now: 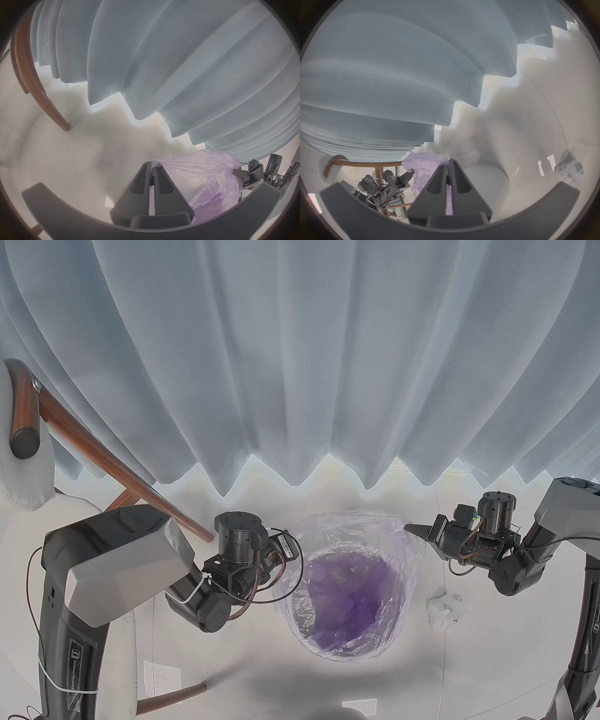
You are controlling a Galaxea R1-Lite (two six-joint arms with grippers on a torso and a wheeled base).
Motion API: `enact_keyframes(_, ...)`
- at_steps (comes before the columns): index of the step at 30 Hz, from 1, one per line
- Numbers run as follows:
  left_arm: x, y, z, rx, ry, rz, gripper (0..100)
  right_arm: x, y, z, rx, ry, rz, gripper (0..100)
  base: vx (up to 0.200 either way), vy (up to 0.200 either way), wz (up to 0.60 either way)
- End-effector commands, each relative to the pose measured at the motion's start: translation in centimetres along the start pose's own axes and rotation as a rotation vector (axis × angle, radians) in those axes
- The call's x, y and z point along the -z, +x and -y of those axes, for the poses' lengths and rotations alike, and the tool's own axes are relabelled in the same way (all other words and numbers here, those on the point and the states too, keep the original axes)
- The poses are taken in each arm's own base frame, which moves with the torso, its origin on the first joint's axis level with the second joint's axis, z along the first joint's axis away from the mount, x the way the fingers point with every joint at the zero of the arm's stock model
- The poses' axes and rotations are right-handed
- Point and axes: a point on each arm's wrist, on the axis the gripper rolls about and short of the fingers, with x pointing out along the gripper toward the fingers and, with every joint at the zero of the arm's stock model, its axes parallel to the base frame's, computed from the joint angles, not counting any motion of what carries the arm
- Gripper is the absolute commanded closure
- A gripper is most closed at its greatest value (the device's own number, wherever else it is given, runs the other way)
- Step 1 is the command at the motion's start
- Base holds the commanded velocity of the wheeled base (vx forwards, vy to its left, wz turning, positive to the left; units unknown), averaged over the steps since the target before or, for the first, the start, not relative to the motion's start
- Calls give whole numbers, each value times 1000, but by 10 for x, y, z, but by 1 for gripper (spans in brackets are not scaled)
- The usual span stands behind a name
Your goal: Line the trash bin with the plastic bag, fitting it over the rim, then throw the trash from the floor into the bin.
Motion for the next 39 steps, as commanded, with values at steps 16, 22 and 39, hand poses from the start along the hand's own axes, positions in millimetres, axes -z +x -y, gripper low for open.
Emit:
enact_keyframes(16,28,14,-16,-77,4,-34,100,3,5,48,134,54,28,100,0,0,0)
enact_keyframes(22,30,13,-12,-70,6,-31,100,5,-7,41,136,55,30,0,0,0,0)
enact_keyframes(39,16,5,-8,-116,-59,70,100,26,-54,47,160,6,84,0,0,0,0)
